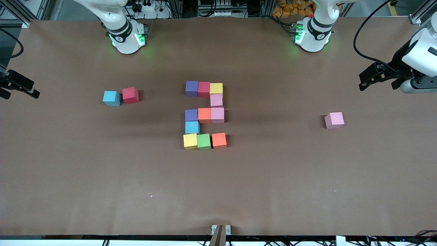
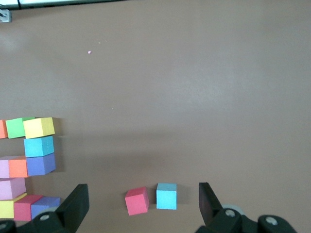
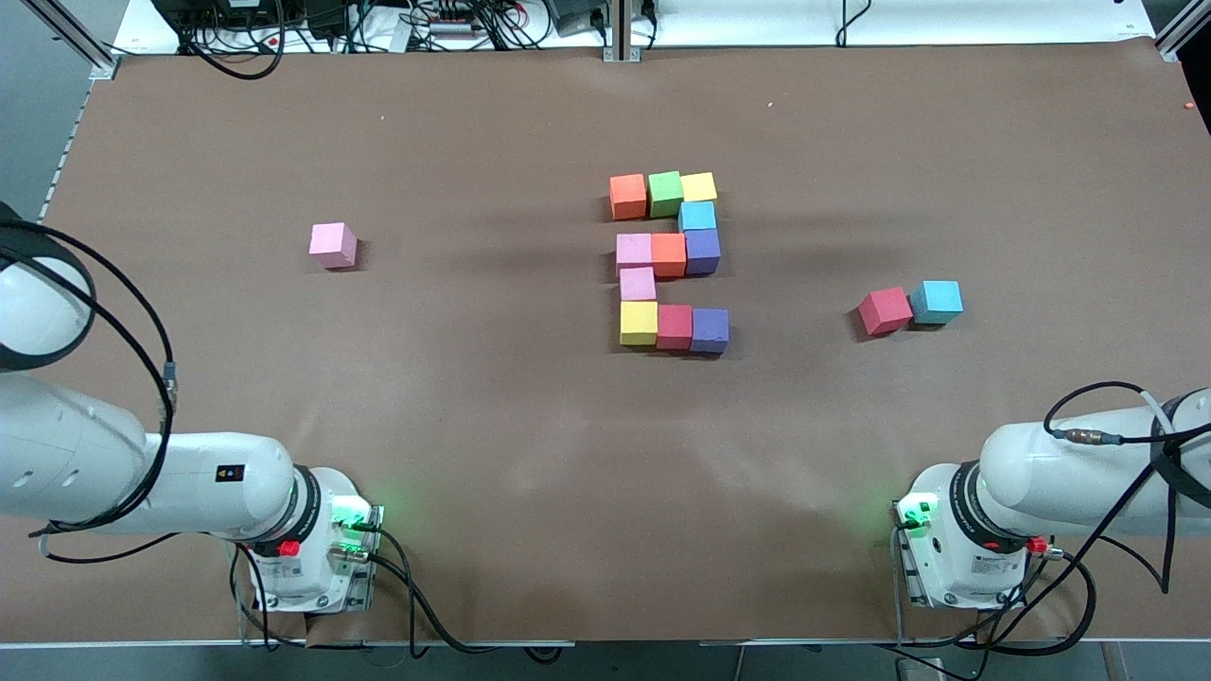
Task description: Form number 2 with 11 blocks
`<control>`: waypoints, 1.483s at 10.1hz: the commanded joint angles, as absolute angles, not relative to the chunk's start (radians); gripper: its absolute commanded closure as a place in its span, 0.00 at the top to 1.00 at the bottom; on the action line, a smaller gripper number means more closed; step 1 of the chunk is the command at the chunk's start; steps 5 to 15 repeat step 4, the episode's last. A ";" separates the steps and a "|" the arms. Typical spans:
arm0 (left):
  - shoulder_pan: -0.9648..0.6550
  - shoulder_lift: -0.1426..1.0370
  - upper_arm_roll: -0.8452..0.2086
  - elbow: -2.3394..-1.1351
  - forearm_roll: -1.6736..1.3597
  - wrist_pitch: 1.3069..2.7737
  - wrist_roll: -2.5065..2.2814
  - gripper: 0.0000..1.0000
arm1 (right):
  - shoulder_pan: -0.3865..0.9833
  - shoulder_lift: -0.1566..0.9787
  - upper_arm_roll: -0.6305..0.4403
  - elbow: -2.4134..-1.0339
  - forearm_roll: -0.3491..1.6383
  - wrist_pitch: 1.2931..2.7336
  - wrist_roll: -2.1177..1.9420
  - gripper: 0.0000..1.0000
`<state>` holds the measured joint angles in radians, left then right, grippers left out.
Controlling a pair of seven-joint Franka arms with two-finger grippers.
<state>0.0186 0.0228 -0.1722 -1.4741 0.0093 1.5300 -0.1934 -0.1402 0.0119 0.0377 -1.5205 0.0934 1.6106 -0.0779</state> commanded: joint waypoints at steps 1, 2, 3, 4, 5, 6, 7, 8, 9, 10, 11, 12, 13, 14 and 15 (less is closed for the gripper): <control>0.020 0.031 -0.172 -1.456 -0.003 1.529 -0.179 1.00 | -0.135 0.035 0.046 -1.480 0.110 1.603 -0.075 1.00; 0.020 0.031 -0.172 -1.456 -0.003 1.529 -0.179 1.00 | -0.144 0.044 0.046 -1.480 0.109 1.603 -0.077 1.00; 0.020 0.031 -0.172 -1.456 -0.003 1.529 -0.179 1.00 | -0.144 0.044 0.045 -1.479 0.104 1.603 -0.077 1.00; 0.020 0.031 -0.173 -1.456 -0.002 1.529 -0.179 1.00 | -0.144 0.044 0.043 -1.479 0.100 1.603 -0.077 1.00; 0.020 0.031 -0.173 -1.456 -0.002 1.529 -0.179 1.00 | -0.144 0.044 0.043 -1.479 0.100 1.603 -0.077 1.00; 0.020 0.031 -0.173 -1.456 -0.002 1.529 -0.179 1.00 | -0.144 0.044 0.043 -1.479 0.100 1.603 -0.077 1.00; 0.020 0.031 -0.173 -1.456 -0.002 1.529 -0.179 1.00 | -0.144 0.044 0.043 -1.479 0.100 1.603 -0.077 1.00; 0.020 0.031 -0.173 -1.456 -0.002 1.529 -0.179 1.00 | -0.144 0.044 0.043 -1.479 0.100 1.603 -0.077 1.00; 0.020 0.031 -0.173 -1.456 -0.002 1.529 -0.179 1.00 | -0.144 0.044 0.043 -1.479 0.100 1.603 -0.077 1.00; 0.020 0.031 -0.173 -1.456 -0.002 1.529 -0.179 1.00 | -0.144 0.044 0.043 -1.479 0.100 1.603 -0.077 1.00; 0.020 0.031 -0.173 -1.456 -0.002 1.529 -0.179 1.00 | -0.144 0.044 0.043 -1.479 0.100 1.603 -0.077 1.00; 0.020 0.031 -0.173 -1.456 -0.002 1.529 -0.179 1.00 | -0.144 0.044 0.043 -1.479 0.100 1.603 -0.077 1.00; 0.020 0.031 -0.173 -1.456 -0.002 1.529 -0.179 1.00 | -0.144 0.044 0.043 -1.479 0.100 1.603 -0.077 1.00; 0.020 0.031 -0.173 -1.456 -0.002 1.529 -0.179 1.00 | -0.144 0.044 0.043 -1.479 0.100 1.603 -0.077 1.00; 0.020 0.031 -0.173 -1.456 -0.002 1.529 -0.179 1.00 | -0.144 0.044 0.043 -1.479 0.100 1.603 -0.077 1.00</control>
